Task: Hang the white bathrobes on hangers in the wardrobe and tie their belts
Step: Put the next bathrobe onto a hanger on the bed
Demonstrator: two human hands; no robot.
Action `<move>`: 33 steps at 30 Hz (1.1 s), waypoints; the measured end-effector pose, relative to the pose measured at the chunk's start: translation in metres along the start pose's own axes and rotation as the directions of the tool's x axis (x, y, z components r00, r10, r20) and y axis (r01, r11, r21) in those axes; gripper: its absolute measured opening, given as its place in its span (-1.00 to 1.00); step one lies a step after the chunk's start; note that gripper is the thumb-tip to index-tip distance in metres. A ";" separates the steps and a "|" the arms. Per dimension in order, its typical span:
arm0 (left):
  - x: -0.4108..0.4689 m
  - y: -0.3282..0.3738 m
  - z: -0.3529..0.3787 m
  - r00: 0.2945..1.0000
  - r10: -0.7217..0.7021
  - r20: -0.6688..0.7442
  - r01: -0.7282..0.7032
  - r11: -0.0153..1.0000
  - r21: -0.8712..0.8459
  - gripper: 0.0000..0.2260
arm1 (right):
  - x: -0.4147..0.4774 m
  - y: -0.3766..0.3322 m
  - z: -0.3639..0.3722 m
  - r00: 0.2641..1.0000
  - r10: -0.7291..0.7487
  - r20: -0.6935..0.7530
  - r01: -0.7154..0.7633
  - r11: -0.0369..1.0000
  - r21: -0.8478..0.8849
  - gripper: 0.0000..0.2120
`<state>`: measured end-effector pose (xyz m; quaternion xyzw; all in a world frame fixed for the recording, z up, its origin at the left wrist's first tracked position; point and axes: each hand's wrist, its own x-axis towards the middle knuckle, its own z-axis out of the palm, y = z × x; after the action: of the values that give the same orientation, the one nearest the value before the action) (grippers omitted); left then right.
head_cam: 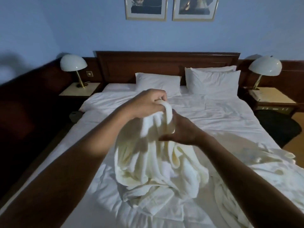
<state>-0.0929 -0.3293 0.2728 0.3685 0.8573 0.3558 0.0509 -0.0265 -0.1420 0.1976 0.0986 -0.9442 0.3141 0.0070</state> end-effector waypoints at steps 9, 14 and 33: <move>-0.066 -0.113 0.088 0.881 -0.358 -0.309 0.371 0.928 -0.017 -0.76 | -0.028 -0.013 -0.028 0.959 0.018 -0.283 0.163 0.781 0.602 -0.77; -0.111 -0.173 0.092 0.675 -0.686 -0.273 0.551 0.714 -0.432 -0.74 | -0.016 0.011 -0.046 0.891 0.372 -0.258 0.077 0.436 0.896 -0.84; -0.126 -0.275 0.123 0.541 -0.818 0.195 0.816 0.456 -0.355 -0.57 | 0.012 0.186 0.100 0.800 0.557 0.223 -0.576 0.608 0.546 -0.79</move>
<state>-0.1224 -0.4739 -0.0185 -0.1073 0.8343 0.4573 0.2885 -0.0686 -0.0577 0.0082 -0.2029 -0.7805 0.5750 -0.1377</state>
